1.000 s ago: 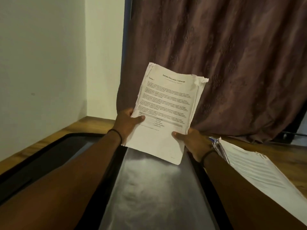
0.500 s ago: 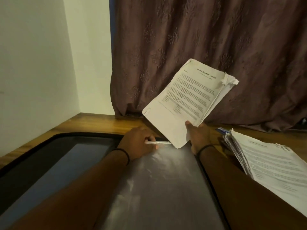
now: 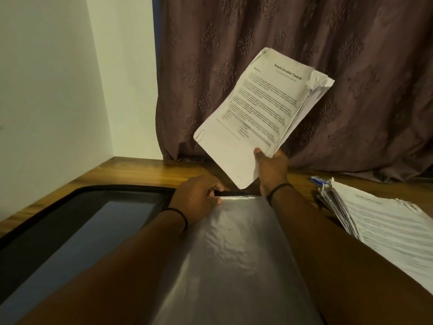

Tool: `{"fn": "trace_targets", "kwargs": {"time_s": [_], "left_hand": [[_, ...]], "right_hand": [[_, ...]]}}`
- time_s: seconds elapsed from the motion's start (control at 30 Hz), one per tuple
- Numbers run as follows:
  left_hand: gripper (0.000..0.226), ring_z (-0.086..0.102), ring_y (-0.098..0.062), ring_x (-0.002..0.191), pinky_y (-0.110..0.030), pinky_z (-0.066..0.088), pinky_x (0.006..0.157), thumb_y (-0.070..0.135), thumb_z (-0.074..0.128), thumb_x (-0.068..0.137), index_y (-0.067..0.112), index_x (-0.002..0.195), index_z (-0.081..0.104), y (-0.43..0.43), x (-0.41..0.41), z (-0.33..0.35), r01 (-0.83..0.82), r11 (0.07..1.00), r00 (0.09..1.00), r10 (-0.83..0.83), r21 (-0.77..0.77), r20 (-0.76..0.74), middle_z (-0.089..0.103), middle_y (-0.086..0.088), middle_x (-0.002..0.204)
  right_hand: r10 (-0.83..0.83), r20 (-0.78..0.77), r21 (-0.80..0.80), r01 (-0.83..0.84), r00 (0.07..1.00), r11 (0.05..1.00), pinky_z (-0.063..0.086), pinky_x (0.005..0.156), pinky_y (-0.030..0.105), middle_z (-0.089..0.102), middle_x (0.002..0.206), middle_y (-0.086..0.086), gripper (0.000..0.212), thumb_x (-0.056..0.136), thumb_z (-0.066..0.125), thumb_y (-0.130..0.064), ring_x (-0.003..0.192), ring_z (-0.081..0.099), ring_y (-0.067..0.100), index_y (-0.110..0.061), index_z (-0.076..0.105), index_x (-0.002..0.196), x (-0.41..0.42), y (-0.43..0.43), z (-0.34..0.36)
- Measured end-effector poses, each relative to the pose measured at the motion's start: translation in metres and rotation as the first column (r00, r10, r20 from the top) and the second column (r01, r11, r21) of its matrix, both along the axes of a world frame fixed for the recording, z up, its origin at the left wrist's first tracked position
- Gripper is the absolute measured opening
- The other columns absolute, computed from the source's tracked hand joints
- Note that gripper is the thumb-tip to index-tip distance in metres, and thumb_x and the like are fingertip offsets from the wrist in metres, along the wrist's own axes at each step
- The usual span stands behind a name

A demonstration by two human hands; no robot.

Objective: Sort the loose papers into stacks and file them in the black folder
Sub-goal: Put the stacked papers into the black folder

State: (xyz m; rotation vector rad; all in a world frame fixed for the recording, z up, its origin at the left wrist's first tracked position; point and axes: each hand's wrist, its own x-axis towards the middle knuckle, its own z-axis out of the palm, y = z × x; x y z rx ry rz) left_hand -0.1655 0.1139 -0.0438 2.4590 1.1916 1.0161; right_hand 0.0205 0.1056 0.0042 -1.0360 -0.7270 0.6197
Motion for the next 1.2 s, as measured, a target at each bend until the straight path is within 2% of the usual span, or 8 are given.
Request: {"fn": "trace_targets", "kwargs": {"time_s": [0.13, 0.3, 0.43, 0.57, 0.7, 0.83, 0.93, 1.2], "left_hand": [[0.009, 0.055, -0.009, 0.077, -0.027, 0.046, 0.070, 0.018, 0.069, 0.079, 0.027, 0.080, 0.068, -0.001, 0.001, 0.001, 0.008, 1.000, 0.998, -0.007, 0.020, -0.064, 0.060, 0.009, 0.084], [0.016, 0.054, -0.012, 0.078, -0.032, 0.043, 0.071, 0.016, 0.054, 0.077, 0.028, 0.070, 0.062, -0.001, 0.001, 0.001, 0.028, 0.995, 0.996, -0.019, 0.096, -0.090, 0.061, 0.010, 0.077], [0.016, 0.052, -0.013, 0.074, -0.036, 0.045, 0.070, 0.011, 0.053, 0.081, 0.024, 0.075, 0.060, -0.001, 0.003, -0.001, 0.034, 0.995, 0.999, -0.034, 0.096, -0.002, 0.057, 0.012, 0.067], [0.011, 0.054, -0.014, 0.071, -0.032, 0.044, 0.071, 0.029, 0.059, 0.080, 0.020, 0.075, 0.064, -0.002, 0.006, 0.003, 0.112, 0.992, 0.989, -0.117, 0.055, 0.092, 0.058, 0.008, 0.070], [0.010, 0.057, -0.011, 0.076, -0.031, 0.046, 0.070, 0.022, 0.058, 0.079, 0.016, 0.077, 0.066, -0.006, 0.010, 0.005, 0.173, 0.984, 0.974, -0.176, 0.036, 0.141, 0.062, 0.007, 0.078], [0.010, 0.060, -0.013, 0.085, -0.039, 0.052, 0.081, 0.018, 0.056, 0.083, 0.015, 0.082, 0.065, -0.008, 0.010, 0.006, 0.192, 0.981, 0.967, -0.193, 0.025, 0.166, 0.066, 0.004, 0.086], [0.005, 0.060, -0.013, 0.087, -0.039, 0.051, 0.086, 0.026, 0.058, 0.086, 0.024, 0.084, 0.062, -0.008, 0.008, 0.007, 0.163, 0.987, 0.971, -0.159, -0.004, 0.178, 0.065, 0.007, 0.089], [0.021, 0.053, -0.007, 0.070, -0.028, 0.042, 0.066, 0.040, 0.068, 0.087, 0.023, 0.076, 0.062, 0.005, -0.010, 0.011, 0.035, 0.998, 0.996, -0.030, -0.051, 0.086, 0.055, 0.013, 0.066]], "right_hand": [[0.037, 0.003, -0.032, -0.037, 0.999, 0.999, 0.055, 0.093, 0.038, 0.067, 0.119, 0.010, 0.031, 0.094, 0.063, -0.003, 0.104, 0.067, 0.023, -0.004, 0.059, 0.125, -0.003, 0.001, -0.011], [0.077, 0.041, -0.042, -0.075, 0.996, 0.996, 0.057, 0.077, 0.025, 0.068, 0.112, 0.005, 0.030, 0.094, 0.063, -0.005, 0.094, 0.067, 0.016, -0.006, 0.060, 0.123, 0.005, 0.004, -0.011], [0.103, 0.040, -0.031, -0.101, 0.994, 0.994, 0.056, 0.074, 0.021, 0.068, 0.107, 0.001, 0.027, 0.094, 0.063, -0.004, 0.094, 0.067, 0.014, -0.009, 0.061, 0.120, 0.007, 0.004, -0.007], [0.107, 0.043, -0.054, -0.104, 0.993, 0.993, 0.057, 0.076, 0.024, 0.069, 0.113, 0.005, 0.028, 0.093, 0.064, -0.006, 0.100, 0.068, 0.019, -0.008, 0.061, 0.121, 0.007, 0.005, -0.007], [0.184, 0.082, -0.079, -0.178, 0.979, 0.981, 0.056, 0.073, 0.020, 0.068, 0.112, 0.004, 0.030, 0.094, 0.063, -0.004, 0.099, 0.067, 0.018, -0.006, 0.061, 0.124, 0.005, 0.006, -0.007], [0.370, 0.148, -0.227, -0.333, 0.917, 0.915, 0.056, 0.091, 0.041, 0.069, 0.120, 0.006, 0.036, 0.091, 0.067, -0.006, 0.105, 0.068, 0.023, -0.005, 0.061, 0.127, 0.012, 0.013, -0.009], [0.469, 0.189, -0.321, -0.397, 0.863, 0.860, 0.052, 0.097, 0.045, 0.068, 0.123, 0.010, 0.040, 0.090, 0.068, -0.005, 0.109, 0.067, 0.027, -0.005, 0.061, 0.129, 0.021, 0.011, -0.013], [0.516, 0.193, -0.417, -0.406, 0.835, 0.813, 0.049, 0.101, 0.049, 0.068, 0.122, 0.010, 0.026, 0.088, 0.070, -0.008, 0.112, 0.064, 0.030, -0.013, 0.068, 0.113, 0.053, 0.005, -0.021]]}}
